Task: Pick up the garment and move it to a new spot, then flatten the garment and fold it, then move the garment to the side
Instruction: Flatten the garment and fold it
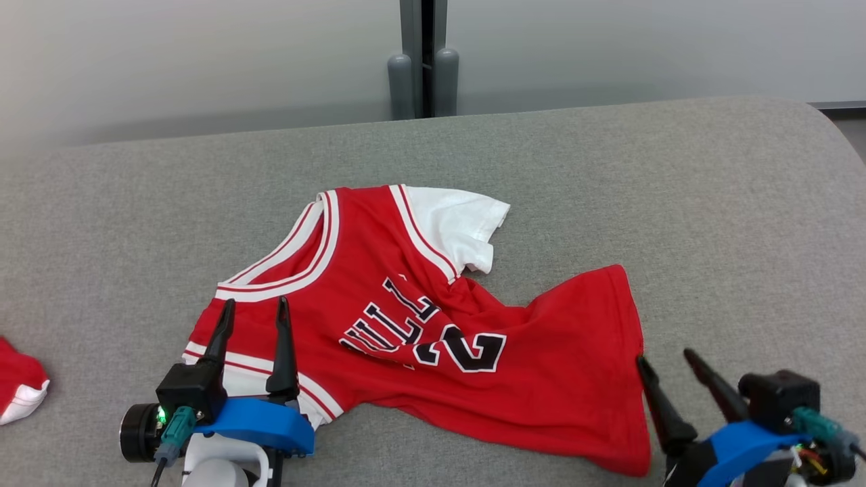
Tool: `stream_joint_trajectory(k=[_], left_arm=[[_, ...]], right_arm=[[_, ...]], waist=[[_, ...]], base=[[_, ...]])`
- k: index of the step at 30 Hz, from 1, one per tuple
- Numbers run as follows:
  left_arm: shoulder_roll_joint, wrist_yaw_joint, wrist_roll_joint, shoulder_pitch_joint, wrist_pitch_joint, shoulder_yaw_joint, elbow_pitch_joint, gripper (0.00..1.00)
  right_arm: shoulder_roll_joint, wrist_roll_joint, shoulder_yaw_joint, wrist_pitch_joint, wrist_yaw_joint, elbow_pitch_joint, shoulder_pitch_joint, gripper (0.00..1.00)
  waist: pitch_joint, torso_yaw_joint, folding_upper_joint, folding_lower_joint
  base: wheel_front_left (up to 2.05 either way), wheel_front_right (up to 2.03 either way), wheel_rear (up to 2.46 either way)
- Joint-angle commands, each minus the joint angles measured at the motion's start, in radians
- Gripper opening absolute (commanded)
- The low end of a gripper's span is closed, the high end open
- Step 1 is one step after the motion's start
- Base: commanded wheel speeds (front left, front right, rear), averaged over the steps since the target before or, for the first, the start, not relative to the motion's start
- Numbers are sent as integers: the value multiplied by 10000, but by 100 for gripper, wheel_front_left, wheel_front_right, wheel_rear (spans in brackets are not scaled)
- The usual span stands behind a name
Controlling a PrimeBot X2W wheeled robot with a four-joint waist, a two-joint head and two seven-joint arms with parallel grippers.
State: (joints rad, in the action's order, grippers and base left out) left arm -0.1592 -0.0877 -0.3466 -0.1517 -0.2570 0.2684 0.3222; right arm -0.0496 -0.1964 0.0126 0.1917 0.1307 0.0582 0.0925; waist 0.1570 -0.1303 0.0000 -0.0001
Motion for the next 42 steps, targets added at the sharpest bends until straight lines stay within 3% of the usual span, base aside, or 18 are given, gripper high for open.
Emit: stream_joint_trajectory(k=[1,4,9,22,23,24,25,26,35,42], left_arm=[[-3,-41,-34,-113,-13,2,11,100],[63,-5,-19,-216,-21,89,41,100],[138,30,-33,-399,-35,159,71,100],[240,83,-58,-504,-81,152,319,100],[246,84,-53,-509,-84,150,323,100],[249,91,-49,-503,-86,143,324,100],[249,95,-41,-493,-89,137,328,100],[248,106,-28,-474,-91,127,327,100],[328,177,72,-543,-92,232,323,100],[414,327,229,-812,-94,423,299,100]], right_arm=[[-29,237,-173,190,1,258,-315,100],[-243,634,-509,839,1,352,-896,100],[-850,603,-670,1952,3,-908,-2206,100],[-1569,-222,-357,2665,1,-4208,-3937,100],[-1617,-280,-340,2595,1,-4336,-4006,77],[-1633,-355,-290,2530,1,-4424,-4068,45],[-1633,-403,-249,2431,1,-4482,-4115,30],[-1717,-439,-191,2142,1,-4524,-4268,0],[-1747,-210,-972,1497,1,-5178,-5679,0],[-2110,1009,-1809,1169,1,-6476,-7711,0]], waist=[[27,69,0,1],[105,282,0,1],[364,756,0,1],[635,1766,0,1],[636,1802,0,1],[633,1827,0,1],[629,1847,0,1],[629,1871,0,1],[705,2011,0,1],[1026,2411,0,1]], base=[[0,0,0],[0,0,0],[0,0,0],[0,0,0],[0,0,0],[0,0,0],[0,0,0],[0,0,0],[0,0,0],[0,0,0]])
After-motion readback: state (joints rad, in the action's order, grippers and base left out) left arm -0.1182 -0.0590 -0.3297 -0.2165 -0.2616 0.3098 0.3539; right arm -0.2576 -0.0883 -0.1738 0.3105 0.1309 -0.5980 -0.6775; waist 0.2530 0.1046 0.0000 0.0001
